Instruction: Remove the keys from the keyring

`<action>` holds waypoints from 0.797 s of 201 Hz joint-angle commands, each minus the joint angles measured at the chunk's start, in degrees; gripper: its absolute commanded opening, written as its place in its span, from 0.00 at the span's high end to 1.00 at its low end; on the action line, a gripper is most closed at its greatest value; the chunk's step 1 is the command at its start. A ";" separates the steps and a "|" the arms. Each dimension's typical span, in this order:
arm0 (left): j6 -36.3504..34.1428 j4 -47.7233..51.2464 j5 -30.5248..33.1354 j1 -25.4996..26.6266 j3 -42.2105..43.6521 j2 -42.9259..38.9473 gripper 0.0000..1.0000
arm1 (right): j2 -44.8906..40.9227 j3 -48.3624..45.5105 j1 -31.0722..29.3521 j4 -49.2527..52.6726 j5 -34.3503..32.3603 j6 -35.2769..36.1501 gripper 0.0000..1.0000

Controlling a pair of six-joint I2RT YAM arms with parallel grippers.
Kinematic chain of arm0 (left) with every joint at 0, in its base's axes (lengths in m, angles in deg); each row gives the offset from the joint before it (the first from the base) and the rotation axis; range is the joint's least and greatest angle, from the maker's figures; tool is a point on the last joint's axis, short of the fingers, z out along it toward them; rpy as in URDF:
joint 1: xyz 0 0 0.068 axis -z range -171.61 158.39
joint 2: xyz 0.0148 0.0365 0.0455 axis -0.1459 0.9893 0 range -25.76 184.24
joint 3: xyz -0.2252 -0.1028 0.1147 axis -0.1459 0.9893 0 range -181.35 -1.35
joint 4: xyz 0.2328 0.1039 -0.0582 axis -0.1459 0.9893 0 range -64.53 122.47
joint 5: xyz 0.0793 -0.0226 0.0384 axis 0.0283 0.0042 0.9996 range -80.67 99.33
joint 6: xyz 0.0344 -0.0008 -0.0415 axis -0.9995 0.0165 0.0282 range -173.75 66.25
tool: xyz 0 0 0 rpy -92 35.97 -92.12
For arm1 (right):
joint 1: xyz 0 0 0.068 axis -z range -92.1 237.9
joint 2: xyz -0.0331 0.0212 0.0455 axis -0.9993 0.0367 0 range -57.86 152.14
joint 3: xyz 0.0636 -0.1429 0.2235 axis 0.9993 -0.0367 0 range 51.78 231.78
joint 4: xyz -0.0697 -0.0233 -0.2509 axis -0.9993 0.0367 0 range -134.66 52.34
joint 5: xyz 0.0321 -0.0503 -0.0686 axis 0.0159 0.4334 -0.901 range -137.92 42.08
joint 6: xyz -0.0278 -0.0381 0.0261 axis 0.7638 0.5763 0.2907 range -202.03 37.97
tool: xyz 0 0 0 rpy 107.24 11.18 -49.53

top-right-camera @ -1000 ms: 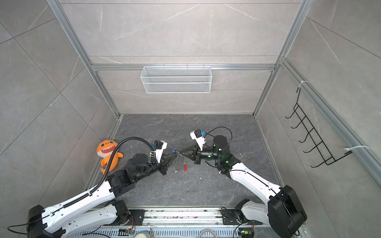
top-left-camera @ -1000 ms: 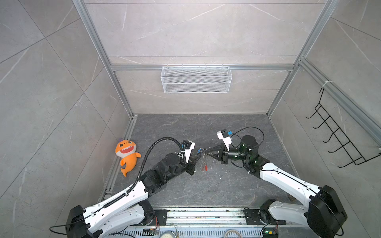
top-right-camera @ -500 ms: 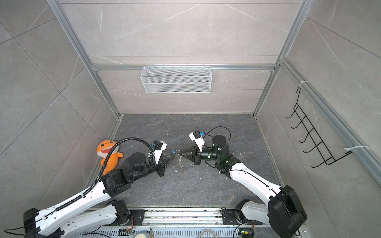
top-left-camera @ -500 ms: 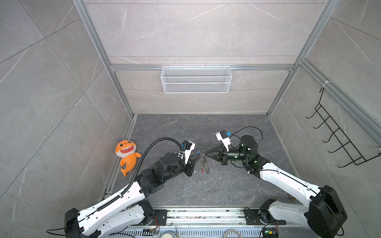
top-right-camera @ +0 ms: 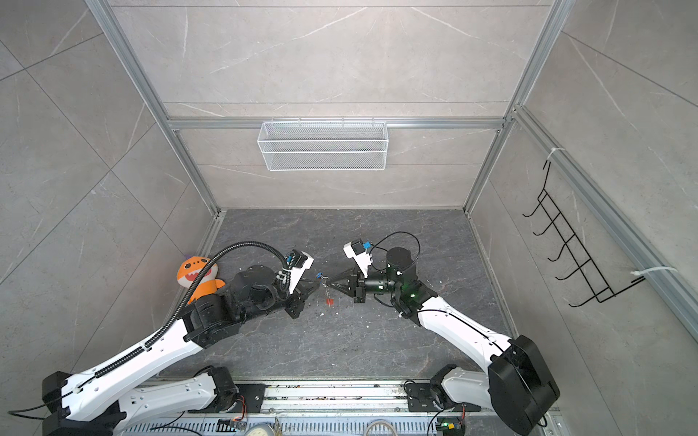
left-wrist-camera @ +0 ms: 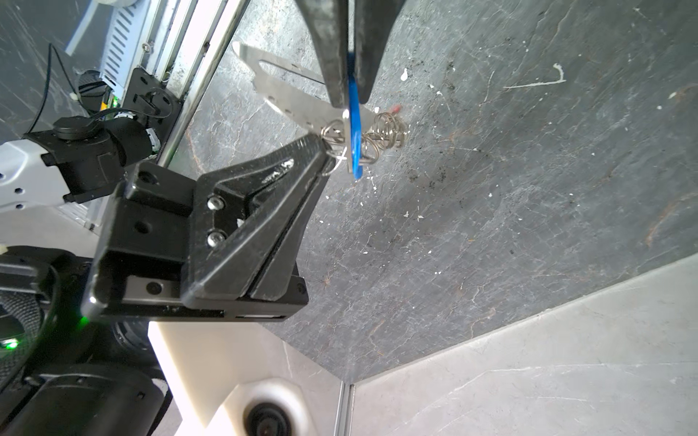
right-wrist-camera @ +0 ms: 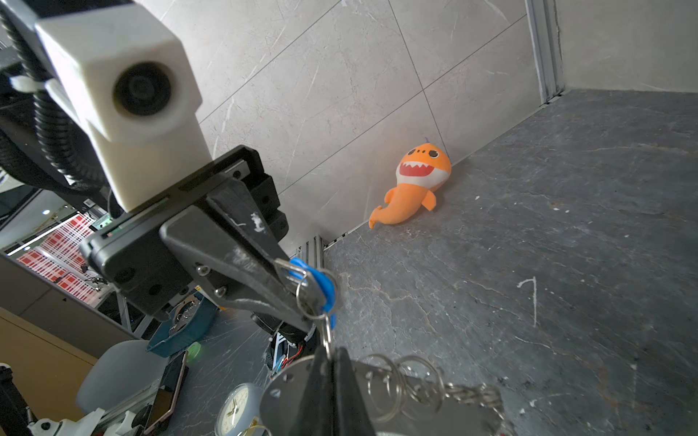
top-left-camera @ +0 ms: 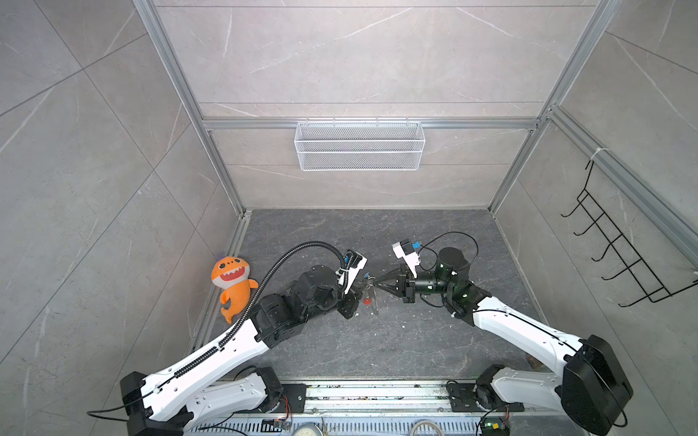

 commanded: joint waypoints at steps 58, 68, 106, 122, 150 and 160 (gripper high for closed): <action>-4.56 2.61 0.47 -0.12 -10.87 5.79 0.88 | 4.06 -7.32 -4.87 -20.69 -3.70 -12.76 1.00; -4.41 2.40 -0.04 -0.12 -11.24 6.23 0.86 | 4.49 -8.13 -5.15 -23.99 -5.04 -14.48 1.00; -4.46 2.19 -1.69 -0.11 -13.95 7.77 0.83 | 6.43 -9.60 -6.21 -33.18 -8.76 -18.38 1.00; -4.36 2.68 -2.73 -0.11 -15.38 8.89 0.80 | 6.76 -9.99 -6.41 -35.65 -10.08 -19.02 1.00; -2.36 3.18 -1.48 -0.12 -17.67 10.10 0.75 | 8.11 -10.49 -6.41 -43.08 -12.22 -21.89 1.00; -1.38 3.10 -0.80 -0.12 -18.26 9.73 0.70 | 8.59 -10.42 -6.41 -45.32 -12.85 -22.85 1.00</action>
